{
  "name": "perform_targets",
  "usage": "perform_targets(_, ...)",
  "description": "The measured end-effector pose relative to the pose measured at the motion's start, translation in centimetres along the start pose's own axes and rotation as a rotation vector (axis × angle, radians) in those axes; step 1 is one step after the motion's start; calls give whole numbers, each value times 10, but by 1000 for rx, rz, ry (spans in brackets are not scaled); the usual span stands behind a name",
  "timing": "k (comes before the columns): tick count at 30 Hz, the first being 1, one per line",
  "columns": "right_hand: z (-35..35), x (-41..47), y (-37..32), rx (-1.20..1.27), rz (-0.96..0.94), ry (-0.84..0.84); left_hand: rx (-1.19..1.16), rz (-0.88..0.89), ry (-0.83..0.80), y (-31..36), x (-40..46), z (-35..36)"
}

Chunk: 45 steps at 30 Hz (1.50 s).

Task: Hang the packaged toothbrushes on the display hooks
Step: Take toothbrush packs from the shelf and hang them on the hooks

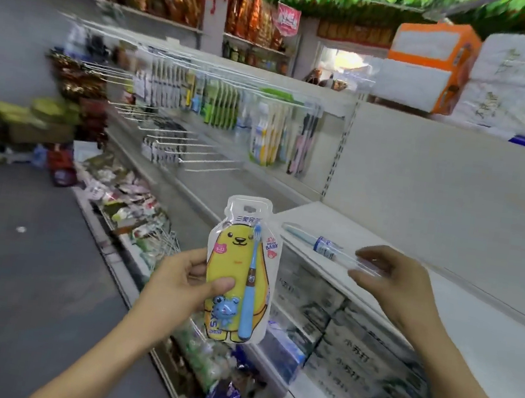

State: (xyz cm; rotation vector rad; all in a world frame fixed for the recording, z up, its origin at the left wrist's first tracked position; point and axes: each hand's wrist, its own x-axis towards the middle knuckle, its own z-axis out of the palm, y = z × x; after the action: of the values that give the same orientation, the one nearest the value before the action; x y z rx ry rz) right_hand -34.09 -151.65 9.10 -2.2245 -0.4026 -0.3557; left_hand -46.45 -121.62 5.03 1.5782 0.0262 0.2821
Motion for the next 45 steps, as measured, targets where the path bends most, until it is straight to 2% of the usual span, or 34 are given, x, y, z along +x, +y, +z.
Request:
perform_targets(4,76,21,-50,83,-95,6,28,-20,97,-5,4,-73)
perform_targets(8,141,38,-92,339,-71,-19,33,-49,163,-10,9,-135)
perform_targets(12,193,57,-127,382,-95,-73,40,-56,205,-12,18,-181)
perform_targets(19,262,94,-166,478,-154,-216,7,-63,240,-26,58,-230)
perform_targets(25,317,144,-178,562,-202,-239,49,-64,256,-42,118,-265)
perform_targets(32,376,222,-179,657,-209,-198,61,-55,239,-58,204,-305)
perform_targets(38,400,276,-184,650,-187,-110,27,-3,227,-65,268,-330)
perform_targets(45,405,313,-187,570,-121,26,-62,33,85,-75,338,-349)
